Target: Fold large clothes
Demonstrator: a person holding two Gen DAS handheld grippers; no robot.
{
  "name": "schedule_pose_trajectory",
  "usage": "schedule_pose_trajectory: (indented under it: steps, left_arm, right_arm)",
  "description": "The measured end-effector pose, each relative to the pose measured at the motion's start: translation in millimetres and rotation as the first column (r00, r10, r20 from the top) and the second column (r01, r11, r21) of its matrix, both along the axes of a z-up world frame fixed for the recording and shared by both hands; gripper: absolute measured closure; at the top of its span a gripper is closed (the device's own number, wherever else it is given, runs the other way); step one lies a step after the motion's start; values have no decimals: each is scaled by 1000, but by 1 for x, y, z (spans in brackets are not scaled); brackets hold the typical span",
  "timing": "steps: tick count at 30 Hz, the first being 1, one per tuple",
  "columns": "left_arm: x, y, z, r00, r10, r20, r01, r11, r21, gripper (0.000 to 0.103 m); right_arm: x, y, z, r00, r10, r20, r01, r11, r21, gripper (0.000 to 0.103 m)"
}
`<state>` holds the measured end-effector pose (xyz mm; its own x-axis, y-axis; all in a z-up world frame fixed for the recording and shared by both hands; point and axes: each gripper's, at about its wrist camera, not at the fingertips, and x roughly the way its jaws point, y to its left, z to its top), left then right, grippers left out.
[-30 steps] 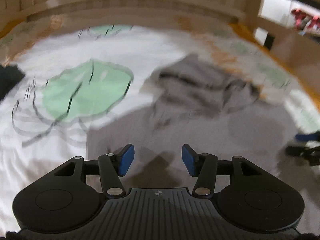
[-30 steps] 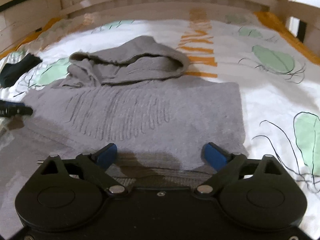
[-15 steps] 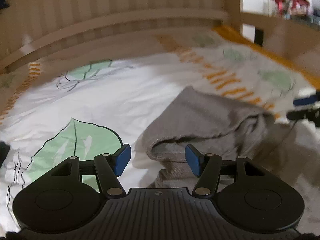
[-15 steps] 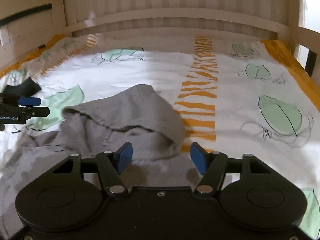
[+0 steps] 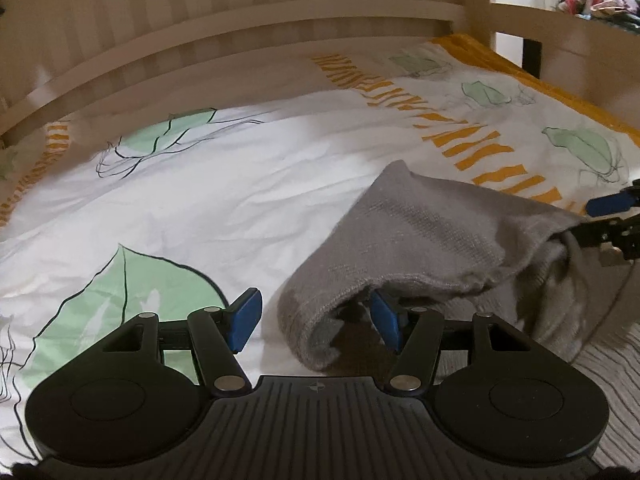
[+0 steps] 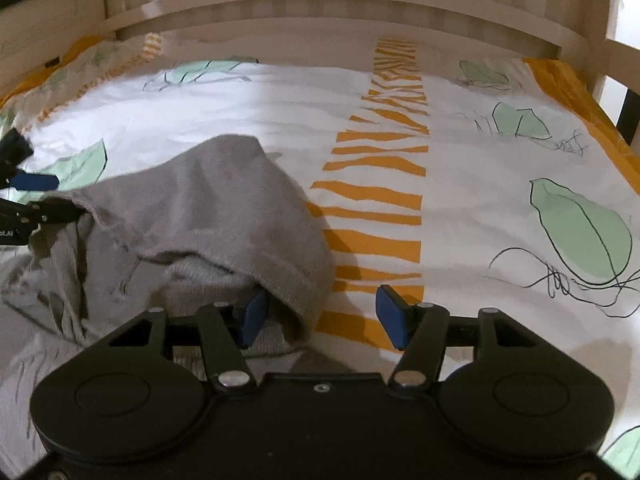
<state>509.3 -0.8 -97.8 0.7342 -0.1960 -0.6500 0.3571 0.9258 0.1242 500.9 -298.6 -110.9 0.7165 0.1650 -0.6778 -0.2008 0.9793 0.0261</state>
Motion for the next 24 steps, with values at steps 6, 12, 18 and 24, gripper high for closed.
schedule_pose_trajectory:
  steps: [6, 12, 18, 24]
  left_arm:
    - [1, -1, -7, 1000, -5, 6, 5, 1000, -2, 95]
    - [-12, 30, 29, 971, 174, 166, -146, 974, -172, 96]
    - [-24, 25, 2, 987, 99, 128, -97, 995, -23, 93]
    - [-10, 38, -32, 986, 150, -73, -149, 989, 10, 64]
  right_arm:
    - [12, 6, 2, 999, 34, -3, -34, 999, 5, 60]
    - [24, 19, 34, 992, 52, 113, -50, 999, -19, 92]
    - [10, 19, 46, 969, 102, 226, -99, 995, -28, 91]
    - [4, 19, -19, 987, 160, 5, -157, 971, -179, 86]
